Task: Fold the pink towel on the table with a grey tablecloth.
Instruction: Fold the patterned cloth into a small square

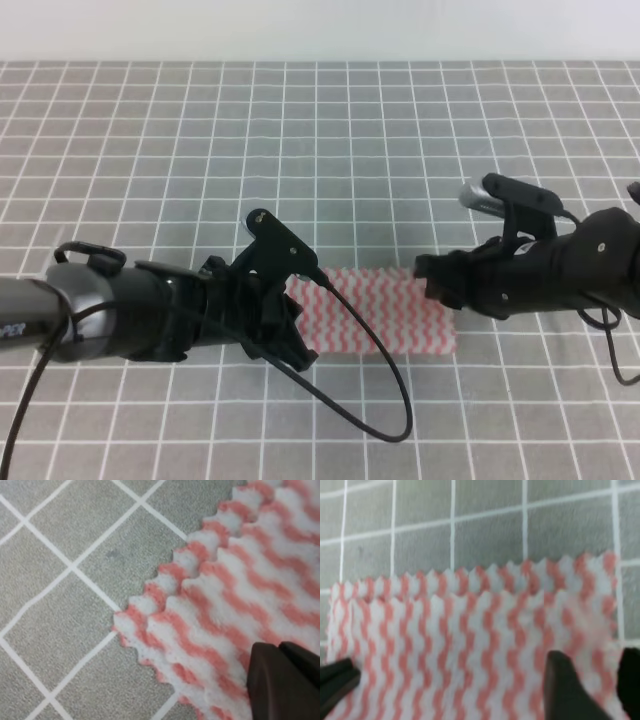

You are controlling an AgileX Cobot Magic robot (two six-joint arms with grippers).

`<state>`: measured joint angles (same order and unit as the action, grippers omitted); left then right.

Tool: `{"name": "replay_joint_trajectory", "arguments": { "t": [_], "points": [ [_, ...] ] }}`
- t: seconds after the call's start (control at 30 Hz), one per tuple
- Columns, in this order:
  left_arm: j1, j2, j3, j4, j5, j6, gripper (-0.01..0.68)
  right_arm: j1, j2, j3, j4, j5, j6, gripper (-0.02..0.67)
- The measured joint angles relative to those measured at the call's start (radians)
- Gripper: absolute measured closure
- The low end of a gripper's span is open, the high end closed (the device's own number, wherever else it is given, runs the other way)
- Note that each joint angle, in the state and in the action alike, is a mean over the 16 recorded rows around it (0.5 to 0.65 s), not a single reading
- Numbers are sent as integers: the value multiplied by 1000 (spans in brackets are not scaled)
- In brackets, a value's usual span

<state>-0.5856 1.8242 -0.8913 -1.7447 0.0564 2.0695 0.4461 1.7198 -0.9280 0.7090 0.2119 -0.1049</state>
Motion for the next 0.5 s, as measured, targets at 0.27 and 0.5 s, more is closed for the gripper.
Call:
{"name": "replay_joint_trajectory", "arguments": {
  "t": [0.27, 0.5],
  "points": [
    [0, 0, 0, 1, -2, 12, 674, 0, -1, -13, -5, -22, -3, 352],
    [0, -1, 0, 1, -2, 21, 675, 0, 0, -38, -35, 46, -6, 415]
  ]
}}
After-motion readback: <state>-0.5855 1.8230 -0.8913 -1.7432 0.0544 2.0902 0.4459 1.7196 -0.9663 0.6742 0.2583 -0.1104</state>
